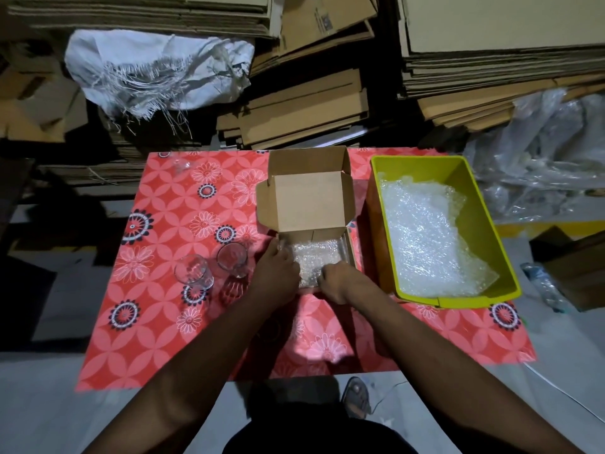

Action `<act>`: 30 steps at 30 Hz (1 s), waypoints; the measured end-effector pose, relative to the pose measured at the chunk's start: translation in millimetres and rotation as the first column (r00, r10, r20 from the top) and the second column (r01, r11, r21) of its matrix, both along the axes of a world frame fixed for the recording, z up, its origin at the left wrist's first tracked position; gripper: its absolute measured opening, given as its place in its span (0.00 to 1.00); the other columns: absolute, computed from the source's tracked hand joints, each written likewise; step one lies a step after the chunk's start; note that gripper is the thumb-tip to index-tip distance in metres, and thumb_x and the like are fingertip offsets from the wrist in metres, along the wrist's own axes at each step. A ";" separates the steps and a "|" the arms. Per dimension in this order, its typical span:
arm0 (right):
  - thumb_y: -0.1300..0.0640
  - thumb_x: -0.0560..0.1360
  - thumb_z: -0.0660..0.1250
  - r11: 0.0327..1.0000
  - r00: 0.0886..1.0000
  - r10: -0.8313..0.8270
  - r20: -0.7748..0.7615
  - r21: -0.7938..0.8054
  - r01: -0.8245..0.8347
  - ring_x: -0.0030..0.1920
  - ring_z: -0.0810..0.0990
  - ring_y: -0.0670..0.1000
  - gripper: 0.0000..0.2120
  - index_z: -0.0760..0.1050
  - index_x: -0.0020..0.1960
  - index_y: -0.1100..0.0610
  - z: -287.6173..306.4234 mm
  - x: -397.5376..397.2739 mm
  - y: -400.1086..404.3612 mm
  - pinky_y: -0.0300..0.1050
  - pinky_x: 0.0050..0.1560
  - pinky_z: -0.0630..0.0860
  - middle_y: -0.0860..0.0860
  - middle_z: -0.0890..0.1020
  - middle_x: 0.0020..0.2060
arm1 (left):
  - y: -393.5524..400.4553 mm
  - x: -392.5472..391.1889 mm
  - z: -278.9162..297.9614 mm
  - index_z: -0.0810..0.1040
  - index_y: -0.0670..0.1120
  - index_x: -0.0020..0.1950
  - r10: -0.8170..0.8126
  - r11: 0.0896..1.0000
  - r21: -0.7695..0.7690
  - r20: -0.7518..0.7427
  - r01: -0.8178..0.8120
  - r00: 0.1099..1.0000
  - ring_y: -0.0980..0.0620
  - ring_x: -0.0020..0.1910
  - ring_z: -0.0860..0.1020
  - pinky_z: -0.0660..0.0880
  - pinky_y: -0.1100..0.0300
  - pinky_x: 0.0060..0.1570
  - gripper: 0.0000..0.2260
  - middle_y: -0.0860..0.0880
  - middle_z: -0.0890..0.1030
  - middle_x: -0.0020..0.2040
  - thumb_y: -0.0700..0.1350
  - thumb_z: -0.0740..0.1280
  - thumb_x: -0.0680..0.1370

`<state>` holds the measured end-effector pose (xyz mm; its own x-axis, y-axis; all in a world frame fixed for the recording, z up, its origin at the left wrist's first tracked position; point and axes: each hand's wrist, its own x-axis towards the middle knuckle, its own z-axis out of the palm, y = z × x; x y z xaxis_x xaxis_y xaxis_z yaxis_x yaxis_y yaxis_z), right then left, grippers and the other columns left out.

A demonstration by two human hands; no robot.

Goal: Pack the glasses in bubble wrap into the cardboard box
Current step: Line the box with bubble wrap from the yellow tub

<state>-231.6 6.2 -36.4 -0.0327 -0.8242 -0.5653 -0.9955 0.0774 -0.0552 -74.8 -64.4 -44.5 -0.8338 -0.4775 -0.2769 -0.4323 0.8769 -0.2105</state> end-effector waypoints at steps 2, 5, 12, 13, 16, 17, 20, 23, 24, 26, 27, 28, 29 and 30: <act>0.56 0.83 0.56 0.999 0.999 -0.022 0.026 0.047 0.021 0.59 0.79 0.64 0.17 0.78 0.61 0.65 -1.1 1.4 3.2 0.54 0.59 0.78 0.63 0.80 0.59 | -0.9 6.2 -0.7 0.83 0.45 0.56 -0.012 0.999 0.047 0.041 0.010 0.999 0.42 0.70 0.71 0.52 0.39 0.74 0.30 0.45 0.83 0.58 0.60 0.46 0.80; 0.57 0.82 0.56 0.998 0.997 -0.036 0.068 0.047 0.033 0.58 0.80 0.65 0.16 0.77 0.62 0.64 6.1 4.7 6.0 0.55 0.59 0.78 0.64 0.80 0.59 | -3.8 8.8 -0.1 0.83 0.42 0.58 -0.067 0.997 0.029 0.041 0.066 0.997 0.41 0.71 0.70 0.52 0.40 0.74 0.47 0.43 0.83 0.59 0.68 0.31 0.74; 0.60 0.82 0.53 0.979 0.976 -0.197 0.090 -0.036 0.201 0.55 0.80 0.66 0.17 0.75 0.63 0.66 3.2 5.9 20.3 0.55 0.52 0.80 0.64 0.81 0.57 | 4.4 23.8 -11.9 0.85 0.47 0.49 -0.205 0.979 -0.019 -0.057 0.204 0.977 0.44 0.56 0.77 0.60 0.41 0.70 0.33 0.49 0.84 0.46 0.65 0.45 0.79; 0.60 0.82 0.53 0.981 0.975 -0.189 0.115 -0.030 0.193 0.56 0.80 0.66 0.17 0.75 0.63 0.66 5.2 8.2 20.5 0.55 0.53 0.80 0.64 0.81 0.57 | 4.2 24.8 -12.9 0.85 0.46 0.50 -0.204 0.979 -0.013 -0.058 0.203 0.977 0.44 0.57 0.76 0.59 0.41 0.71 0.32 0.49 0.84 0.47 0.64 0.46 0.78; 0.54 0.82 0.55 0.961 0.951 -0.271 0.149 -0.010 0.276 0.56 0.81 0.63 0.17 0.79 0.58 0.62 6.6 9.5 12.7 0.52 0.53 0.77 0.62 0.81 0.54 | 2.5 26.6 -13.3 0.86 0.46 0.47 -0.195 0.981 -0.035 -0.063 0.193 0.979 0.44 0.60 0.76 0.58 0.42 0.70 0.21 0.49 0.84 0.47 0.59 0.59 0.77; 0.52 0.82 0.56 0.961 0.953 -0.269 0.138 -0.020 0.274 0.55 0.81 0.62 0.17 0.79 0.56 0.61 7.8 9.6 12.4 0.51 0.53 0.77 0.61 0.81 0.52 | 2.3 27.3 -13.3 0.86 0.46 0.46 -0.184 0.983 -0.040 -0.074 0.181 0.980 0.44 0.60 0.77 0.58 0.43 0.69 0.18 0.49 0.84 0.46 0.58 0.63 0.76; 0.50 0.82 0.54 0.963 0.964 -0.235 0.125 -0.103 0.248 0.54 0.81 0.62 0.20 0.78 0.57 0.62 8.1 8.5 13.3 0.51 0.54 0.78 0.62 0.81 0.53 | 3.1 31.2 -10.5 0.84 0.46 0.47 -0.140 0.990 -0.027 -0.129 0.138 0.982 0.44 0.61 0.77 0.62 0.44 0.67 0.16 0.49 0.84 0.47 0.57 0.65 0.74; 0.51 0.81 0.57 0.914 0.950 -0.239 0.203 -0.282 0.291 0.52 0.81 0.62 0.16 0.77 0.56 0.61 16.6 9.3 18.7 0.50 0.51 0.77 0.61 0.81 0.52 | 5.8 35.3 -6.2 0.83 0.47 0.54 -0.095 0.995 0.005 -0.183 0.097 0.979 0.45 0.64 0.76 0.66 0.44 0.67 0.21 0.49 0.84 0.51 0.59 0.57 0.75; 0.51 0.80 0.58 0.883 0.946 -0.227 0.231 -0.362 0.300 0.51 0.81 0.61 0.15 0.78 0.55 0.61 22.0 9.1 20.6 0.50 0.50 0.78 0.60 0.81 0.51 | 6.7 35.5 -3.4 0.82 0.48 0.56 -0.079 0.996 0.017 -0.206 0.084 0.975 0.45 0.65 0.75 0.66 0.44 0.68 0.23 0.49 0.83 0.54 0.59 0.54 0.75; 0.51 0.78 0.59 0.796 0.938 -0.210 0.275 -0.509 0.328 0.51 0.80 0.60 0.15 0.78 0.54 0.59 33.6 6.3 25.1 0.51 0.50 0.79 0.58 0.81 0.49 | 7.4 31.2 4.1 0.80 0.48 0.61 -0.057 0.997 0.036 -0.264 0.069 0.963 0.46 0.66 0.75 0.65 0.44 0.68 0.24 0.49 0.82 0.58 0.59 0.54 0.75; 0.51 0.76 0.59 0.746 0.935 -0.206 0.288 -0.573 0.341 0.51 0.80 0.59 0.14 0.78 0.52 0.58 42.8 3.4 27.5 0.51 0.49 0.79 0.57 0.81 0.47 | 7.0 26.9 9.9 0.79 0.49 0.62 -0.048 0.997 0.042 -0.296 0.063 0.954 0.47 0.65 0.75 0.66 0.45 0.67 0.22 0.50 0.81 0.59 0.59 0.56 0.76; 0.51 0.76 0.60 0.689 0.932 -0.208 0.298 -0.632 0.355 0.50 0.80 0.59 0.13 0.78 0.51 0.58 50.0 -1.8 29.5 0.51 0.48 0.78 0.57 0.82 0.46 | 6.5 21.6 16.0 0.78 0.49 0.62 -0.036 0.998 0.044 -0.325 0.053 0.945 0.47 0.63 0.75 0.69 0.47 0.65 0.20 0.50 0.81 0.59 0.58 0.60 0.77; 0.53 0.76 0.61 0.632 0.924 -0.232 0.306 -0.674 0.382 0.48 0.79 0.59 0.11 0.78 0.49 0.59 59.2 -8.3 32.4 0.51 0.46 0.77 0.56 0.81 0.43 | 6.2 15.4 21.2 0.78 0.49 0.62 -0.028 0.998 0.040 -0.360 0.045 0.933 0.47 0.61 0.76 0.72 0.48 0.61 0.18 0.49 0.81 0.58 0.57 0.62 0.77; 0.54 0.76 0.63 0.576 0.909 -0.270 0.318 -0.703 0.417 0.47 0.79 0.59 0.09 0.77 0.46 0.59 67.2 -17.3 35.6 0.51 0.43 0.75 0.56 0.80 0.41 | 5.7 8.4 25.0 0.78 0.49 0.62 -0.025 0.998 0.035 -0.399 0.043 0.917 0.46 0.58 0.77 0.74 0.49 0.58 0.17 0.48 0.82 0.57 0.56 0.63 0.77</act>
